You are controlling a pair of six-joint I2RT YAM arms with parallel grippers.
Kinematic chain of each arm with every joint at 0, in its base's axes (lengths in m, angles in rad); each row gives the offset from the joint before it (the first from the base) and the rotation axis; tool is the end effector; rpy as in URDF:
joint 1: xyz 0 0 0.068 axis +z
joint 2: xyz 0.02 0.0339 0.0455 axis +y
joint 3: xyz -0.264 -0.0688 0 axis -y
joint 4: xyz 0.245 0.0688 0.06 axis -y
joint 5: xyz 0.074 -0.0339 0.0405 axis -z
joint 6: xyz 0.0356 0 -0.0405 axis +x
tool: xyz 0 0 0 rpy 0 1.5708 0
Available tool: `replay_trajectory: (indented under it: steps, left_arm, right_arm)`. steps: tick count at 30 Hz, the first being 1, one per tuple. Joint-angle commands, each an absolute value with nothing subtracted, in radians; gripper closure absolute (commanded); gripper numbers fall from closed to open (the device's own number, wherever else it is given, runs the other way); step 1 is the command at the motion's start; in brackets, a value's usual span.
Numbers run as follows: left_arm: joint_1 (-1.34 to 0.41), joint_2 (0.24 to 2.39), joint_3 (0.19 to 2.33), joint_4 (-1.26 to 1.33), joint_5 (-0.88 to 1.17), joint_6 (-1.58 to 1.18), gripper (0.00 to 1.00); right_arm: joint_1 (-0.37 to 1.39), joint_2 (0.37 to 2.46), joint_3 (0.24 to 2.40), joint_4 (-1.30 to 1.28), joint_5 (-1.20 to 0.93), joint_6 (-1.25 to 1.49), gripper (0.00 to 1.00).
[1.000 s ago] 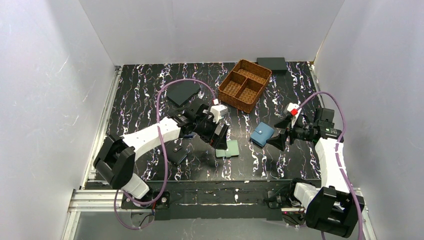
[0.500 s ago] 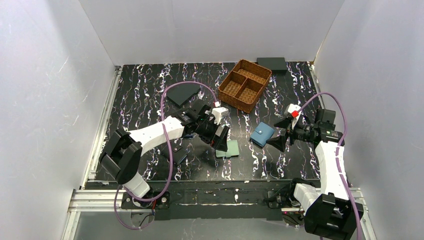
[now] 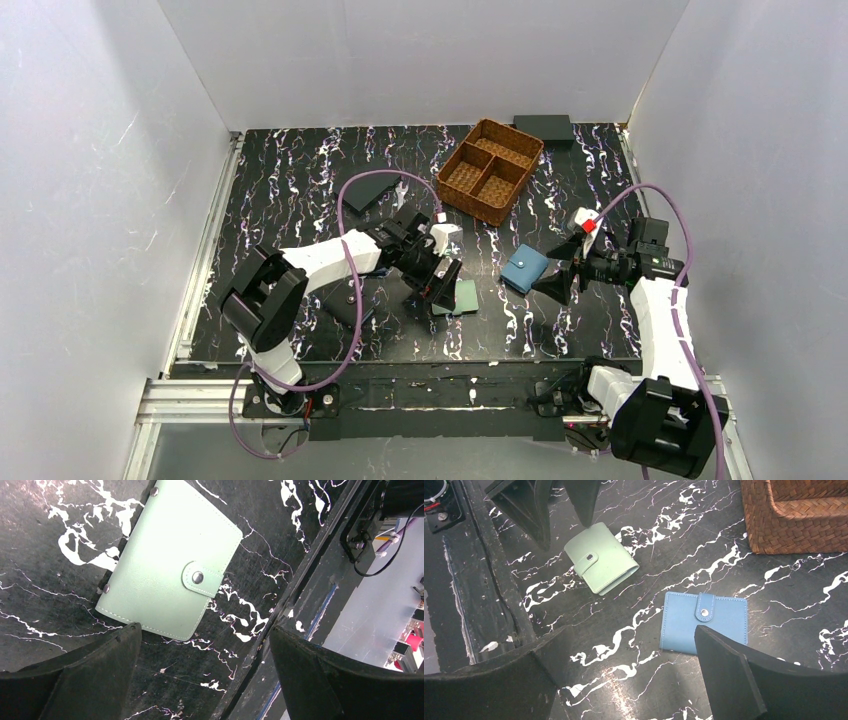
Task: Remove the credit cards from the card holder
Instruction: Pick up the card holder from the center of the board.
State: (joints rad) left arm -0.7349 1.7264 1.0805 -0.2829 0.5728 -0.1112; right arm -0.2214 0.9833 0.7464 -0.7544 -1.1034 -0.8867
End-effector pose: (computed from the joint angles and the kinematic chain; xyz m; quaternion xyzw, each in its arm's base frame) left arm 0.2504 -0.2523 0.1915 0.3641 0.8390 -0.3687 0.1659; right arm 0.1779 -0.0075 0.2587 -0.4081 0.7225 0.2991 0.4712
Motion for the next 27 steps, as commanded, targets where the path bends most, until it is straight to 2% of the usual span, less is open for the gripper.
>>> replay_trajectory:
  steps: [1,17,21,27]
  left_arm:
    - [-0.729,1.713,1.129,-0.281,0.606,-0.076,0.01]
    - [-0.709,1.827,1.287,-0.434,0.557,0.104,0.19]
    - [-0.702,1.862,1.313,-0.454,0.565,0.132,0.3]
    - [-0.694,1.922,1.347,-0.494,0.578,0.157,0.34]
  right_arm:
    - [-0.21,1.011,0.793,-0.766,-1.136,-0.894,0.0]
    - [-0.187,1.011,0.782,-0.751,-1.117,-0.888,0.0]
    - [-0.186,1.009,0.781,-0.749,-1.112,-0.888,0.0]
    - [-0.186,1.006,0.778,-0.749,-1.117,-0.887,0.0]
